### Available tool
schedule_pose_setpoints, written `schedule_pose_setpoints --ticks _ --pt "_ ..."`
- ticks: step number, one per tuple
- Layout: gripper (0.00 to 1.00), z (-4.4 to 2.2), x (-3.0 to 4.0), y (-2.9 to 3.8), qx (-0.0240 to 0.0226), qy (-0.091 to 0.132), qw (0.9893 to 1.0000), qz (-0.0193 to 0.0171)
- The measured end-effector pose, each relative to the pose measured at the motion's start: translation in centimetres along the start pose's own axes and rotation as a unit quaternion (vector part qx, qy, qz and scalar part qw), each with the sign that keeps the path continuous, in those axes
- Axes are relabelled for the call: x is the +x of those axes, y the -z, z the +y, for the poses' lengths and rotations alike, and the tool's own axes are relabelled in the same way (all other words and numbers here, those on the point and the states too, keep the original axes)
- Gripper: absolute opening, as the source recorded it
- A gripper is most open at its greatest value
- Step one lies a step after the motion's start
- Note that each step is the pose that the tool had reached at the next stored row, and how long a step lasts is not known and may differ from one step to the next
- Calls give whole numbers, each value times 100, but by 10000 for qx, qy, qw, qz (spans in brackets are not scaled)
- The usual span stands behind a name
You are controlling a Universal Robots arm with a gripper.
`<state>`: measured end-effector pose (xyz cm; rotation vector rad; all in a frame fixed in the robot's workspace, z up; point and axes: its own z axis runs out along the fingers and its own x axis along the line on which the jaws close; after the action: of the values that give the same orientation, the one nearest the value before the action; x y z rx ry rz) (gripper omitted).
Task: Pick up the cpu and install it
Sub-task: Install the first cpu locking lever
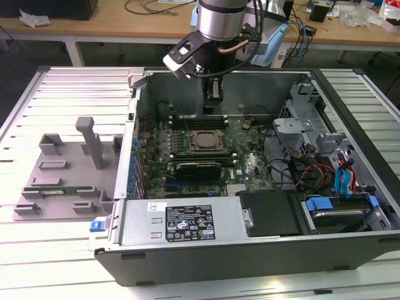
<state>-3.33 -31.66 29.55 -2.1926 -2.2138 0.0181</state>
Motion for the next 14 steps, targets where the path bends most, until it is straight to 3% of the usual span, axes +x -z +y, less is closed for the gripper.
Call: schedule_pose_setpoints --ticks 8,14 --pt "11 0 0 0 4 398 9992 -9" --pt "11 0 0 0 7 743 9972 -19"
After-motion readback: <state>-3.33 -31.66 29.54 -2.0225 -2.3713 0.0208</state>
